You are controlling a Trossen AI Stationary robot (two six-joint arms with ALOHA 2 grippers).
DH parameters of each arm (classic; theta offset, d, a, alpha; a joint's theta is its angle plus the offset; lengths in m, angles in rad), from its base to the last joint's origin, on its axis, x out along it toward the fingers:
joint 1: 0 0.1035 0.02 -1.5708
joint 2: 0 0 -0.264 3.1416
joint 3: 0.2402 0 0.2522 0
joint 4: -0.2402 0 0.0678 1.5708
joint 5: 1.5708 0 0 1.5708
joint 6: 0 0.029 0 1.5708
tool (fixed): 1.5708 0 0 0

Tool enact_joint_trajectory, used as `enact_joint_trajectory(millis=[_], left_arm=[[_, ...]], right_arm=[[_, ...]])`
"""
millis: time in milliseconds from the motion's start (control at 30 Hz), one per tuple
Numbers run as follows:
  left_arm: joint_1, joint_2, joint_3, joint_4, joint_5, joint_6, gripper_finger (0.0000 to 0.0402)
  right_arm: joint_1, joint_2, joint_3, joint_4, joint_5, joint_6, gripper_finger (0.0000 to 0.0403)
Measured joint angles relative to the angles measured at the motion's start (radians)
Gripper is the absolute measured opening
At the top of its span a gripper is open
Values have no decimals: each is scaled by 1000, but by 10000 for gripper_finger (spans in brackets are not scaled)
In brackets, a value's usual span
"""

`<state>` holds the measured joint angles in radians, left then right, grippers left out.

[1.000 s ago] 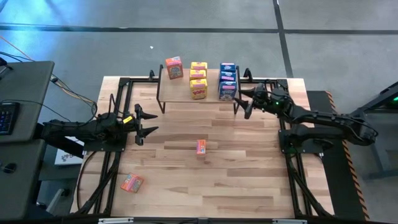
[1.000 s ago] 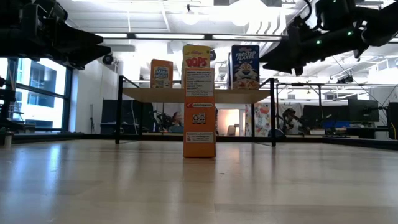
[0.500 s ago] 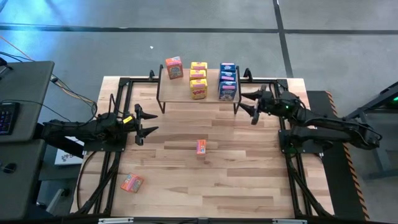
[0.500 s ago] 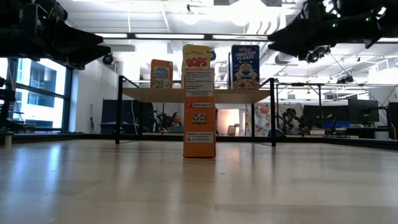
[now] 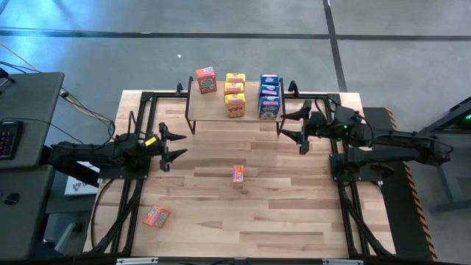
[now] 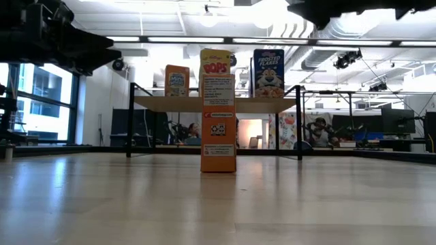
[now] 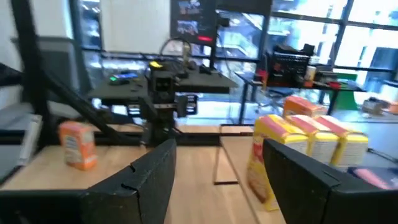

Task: Stack cereal on shelf
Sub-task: Put the bottom orange cereal box on the shelf aligned with the other orange cereal box

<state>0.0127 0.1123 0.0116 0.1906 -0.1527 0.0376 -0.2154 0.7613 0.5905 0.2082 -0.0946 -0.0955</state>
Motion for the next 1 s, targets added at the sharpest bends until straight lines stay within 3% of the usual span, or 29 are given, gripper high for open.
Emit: enact_joint_trajectory(millis=[267,567,767,1000], left_arm=[[-1,0,1,24,-8,-51,237],[0,0,1,103,-16,-143,237],[0,0,9,151,-15,-286,237],[0,6,90,130,-5,-298,237]], right_arm=[[52,66,150,-199,171,-25,253],[77,146,222,-236,170,9,257],[79,175,233,-234,146,35,257],[79,178,233,-247,145,35,257]])
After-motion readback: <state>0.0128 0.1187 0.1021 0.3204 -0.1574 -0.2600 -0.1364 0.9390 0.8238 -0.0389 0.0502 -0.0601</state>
